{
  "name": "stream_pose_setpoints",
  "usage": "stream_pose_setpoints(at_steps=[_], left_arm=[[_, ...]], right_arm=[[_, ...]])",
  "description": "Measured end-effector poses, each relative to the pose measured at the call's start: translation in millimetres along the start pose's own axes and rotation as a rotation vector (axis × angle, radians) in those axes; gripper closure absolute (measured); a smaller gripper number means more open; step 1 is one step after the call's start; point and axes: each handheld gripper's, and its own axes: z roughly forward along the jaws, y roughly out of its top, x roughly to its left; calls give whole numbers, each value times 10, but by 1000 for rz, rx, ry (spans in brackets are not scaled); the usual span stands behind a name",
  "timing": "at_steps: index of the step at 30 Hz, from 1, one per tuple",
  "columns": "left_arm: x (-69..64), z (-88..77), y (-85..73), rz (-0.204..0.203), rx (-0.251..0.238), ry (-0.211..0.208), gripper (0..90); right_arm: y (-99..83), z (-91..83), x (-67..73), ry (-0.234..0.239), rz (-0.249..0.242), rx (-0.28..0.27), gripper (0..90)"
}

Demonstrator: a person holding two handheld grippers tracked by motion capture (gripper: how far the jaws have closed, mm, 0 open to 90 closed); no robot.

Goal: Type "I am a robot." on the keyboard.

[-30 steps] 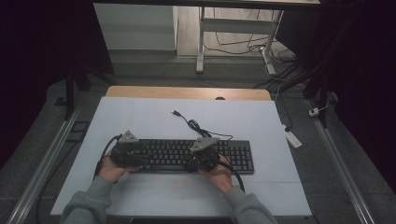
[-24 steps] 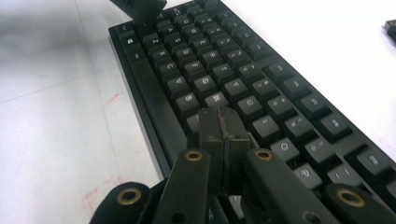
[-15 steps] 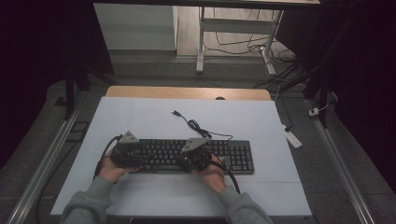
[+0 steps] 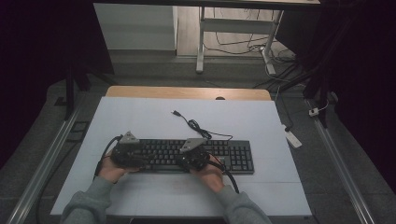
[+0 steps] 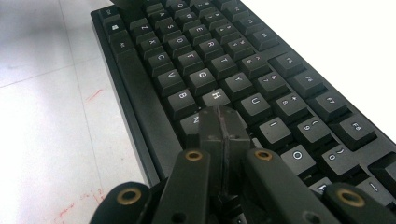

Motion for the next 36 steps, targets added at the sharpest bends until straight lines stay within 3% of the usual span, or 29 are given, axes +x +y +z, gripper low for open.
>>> stream_pose_setpoints(at_steps=[8, 12, 24, 36], left_arm=[[1, 2, -1, 2, 1, 1, 305], [5, -2, -1, -2, -3, 0, 305], [11, -24, -2, -5, -11, 5, 304], [16, -27, -3, -5, -17, 12, 303]], right_arm=[[-9, 13, 8, -7, -7, 7, 895], [8, -30, 16, -4, 3, -22, 890], [-39, -348, -104, -70, 60, -104, 578], [-333, -715, -267, -125, 117, -111, 472]])
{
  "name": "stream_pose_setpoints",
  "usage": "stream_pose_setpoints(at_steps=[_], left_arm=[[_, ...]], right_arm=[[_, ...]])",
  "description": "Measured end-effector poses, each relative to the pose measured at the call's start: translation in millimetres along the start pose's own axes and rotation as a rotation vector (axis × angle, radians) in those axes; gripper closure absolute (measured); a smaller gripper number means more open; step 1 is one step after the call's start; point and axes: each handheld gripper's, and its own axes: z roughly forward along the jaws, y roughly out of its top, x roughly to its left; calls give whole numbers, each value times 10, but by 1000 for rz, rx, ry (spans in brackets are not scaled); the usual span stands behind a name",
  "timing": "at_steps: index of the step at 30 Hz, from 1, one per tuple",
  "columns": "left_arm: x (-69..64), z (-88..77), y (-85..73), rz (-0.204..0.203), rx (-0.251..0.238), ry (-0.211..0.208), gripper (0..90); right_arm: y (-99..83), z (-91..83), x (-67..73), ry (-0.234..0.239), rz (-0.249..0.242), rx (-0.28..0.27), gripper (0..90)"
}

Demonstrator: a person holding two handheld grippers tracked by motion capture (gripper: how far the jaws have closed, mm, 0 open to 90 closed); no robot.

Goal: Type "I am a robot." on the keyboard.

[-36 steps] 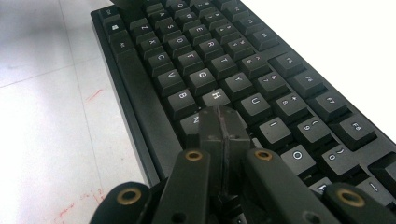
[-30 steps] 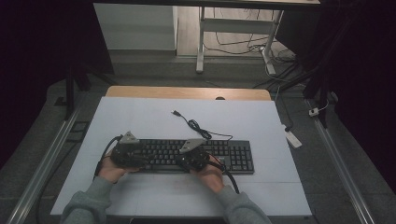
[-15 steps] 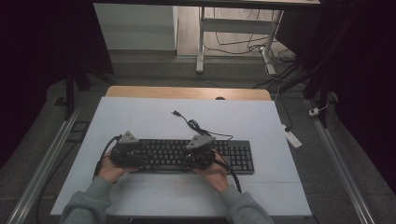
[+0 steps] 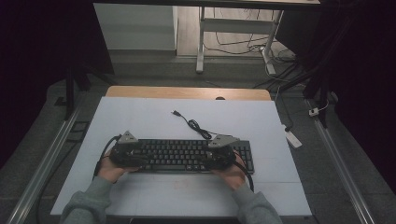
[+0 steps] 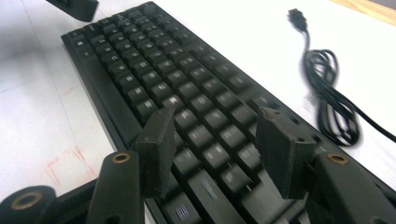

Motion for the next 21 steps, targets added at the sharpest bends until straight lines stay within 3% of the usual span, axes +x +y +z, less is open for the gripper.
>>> stream_pose_setpoints(at_steps=[11, 21], left_arm=[[12, -26, -2, -7, -16, 8, 303], [19, -36, 3, -18, -32, 13, 303]], right_arm=[[-194, -265, -201, -51, 44, 0, 469], [-227, -298, -238, -65, 53, 8, 469]])
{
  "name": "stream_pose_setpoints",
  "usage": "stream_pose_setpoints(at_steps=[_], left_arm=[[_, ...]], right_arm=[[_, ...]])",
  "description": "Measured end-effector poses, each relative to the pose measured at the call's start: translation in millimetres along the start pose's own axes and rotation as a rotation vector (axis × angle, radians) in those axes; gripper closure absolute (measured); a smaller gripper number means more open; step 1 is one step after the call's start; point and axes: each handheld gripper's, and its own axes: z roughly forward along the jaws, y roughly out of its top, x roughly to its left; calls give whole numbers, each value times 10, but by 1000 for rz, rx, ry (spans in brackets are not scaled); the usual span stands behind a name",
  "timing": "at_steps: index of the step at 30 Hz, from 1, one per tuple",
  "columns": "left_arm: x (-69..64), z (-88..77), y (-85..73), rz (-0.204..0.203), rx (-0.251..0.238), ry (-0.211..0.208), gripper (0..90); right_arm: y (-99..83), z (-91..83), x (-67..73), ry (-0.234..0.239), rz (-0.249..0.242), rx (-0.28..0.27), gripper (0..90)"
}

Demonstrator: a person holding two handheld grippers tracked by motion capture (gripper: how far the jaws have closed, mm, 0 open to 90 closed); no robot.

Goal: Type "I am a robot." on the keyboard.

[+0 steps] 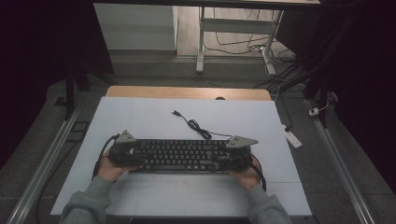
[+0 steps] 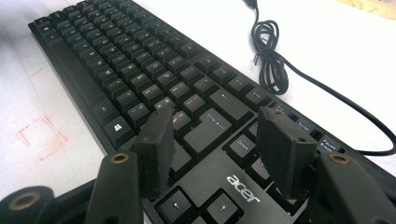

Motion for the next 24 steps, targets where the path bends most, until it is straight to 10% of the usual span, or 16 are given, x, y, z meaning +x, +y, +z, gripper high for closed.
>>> stream_pose_setpoints(at_steps=[16, 24], left_arm=[[-61, -28, 29, -2, -38, -44, 392], [-132, -22, 42, 29, -43, -89, 761]], right_arm=[[9, 13, 9, -2, -9, 6, 472], [15, 7, 9, 0, -13, -4, 473]])
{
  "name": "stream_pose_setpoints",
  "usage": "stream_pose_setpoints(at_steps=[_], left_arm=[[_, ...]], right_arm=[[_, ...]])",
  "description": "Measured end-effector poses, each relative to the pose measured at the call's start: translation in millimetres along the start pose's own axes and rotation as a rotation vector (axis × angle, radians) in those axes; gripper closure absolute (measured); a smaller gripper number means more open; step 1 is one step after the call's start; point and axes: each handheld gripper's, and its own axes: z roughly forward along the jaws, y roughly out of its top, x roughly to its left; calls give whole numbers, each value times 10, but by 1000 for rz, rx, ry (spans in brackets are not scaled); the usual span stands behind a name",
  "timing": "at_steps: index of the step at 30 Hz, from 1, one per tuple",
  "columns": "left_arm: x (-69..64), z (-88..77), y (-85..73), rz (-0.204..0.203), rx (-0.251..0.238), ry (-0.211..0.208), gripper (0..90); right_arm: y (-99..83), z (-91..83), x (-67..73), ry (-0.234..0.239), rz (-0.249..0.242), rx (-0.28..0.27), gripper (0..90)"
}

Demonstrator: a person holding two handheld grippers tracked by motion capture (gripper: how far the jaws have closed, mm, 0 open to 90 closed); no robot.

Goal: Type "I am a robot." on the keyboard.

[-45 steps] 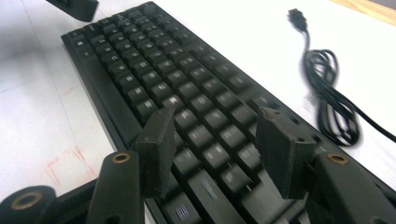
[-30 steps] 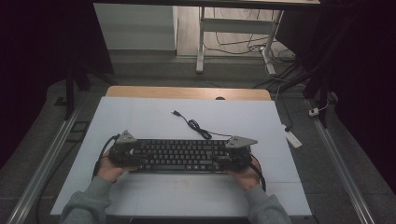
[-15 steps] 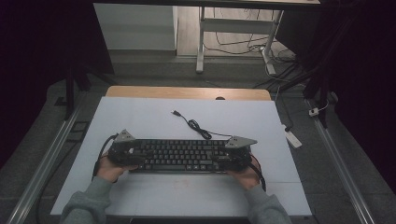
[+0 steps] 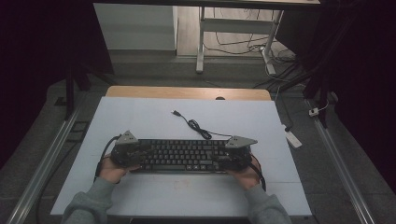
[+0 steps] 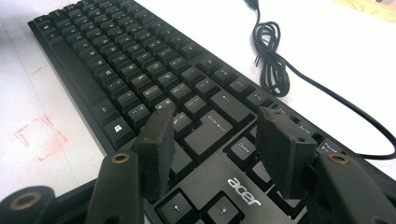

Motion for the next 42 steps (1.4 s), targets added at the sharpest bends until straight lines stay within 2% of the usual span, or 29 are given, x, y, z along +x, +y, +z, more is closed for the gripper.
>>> stream_pose_setpoints(at_steps=[2, 4, 15, 23, 42], left_arm=[[-24, 18, 3, 10, 8, -13, 844], [-51, 45, 4, 20, 16, -26, 887], [-238, 229, -9, 88, 83, -81, 890], [-336, 363, -40, 127, 129, -95, 889], [-399, 492, -72, 150, 171, -92, 883]], right_arm=[[2, -3, -1, 0, 1, -1, 473], [1, -2, -4, -1, 2, -1, 473], [-1, 6, -5, -3, 1, 5, 473], [-2, 7, -8, -10, 0, 8, 472], [-5, 13, -11, -11, 0, 11, 473]])
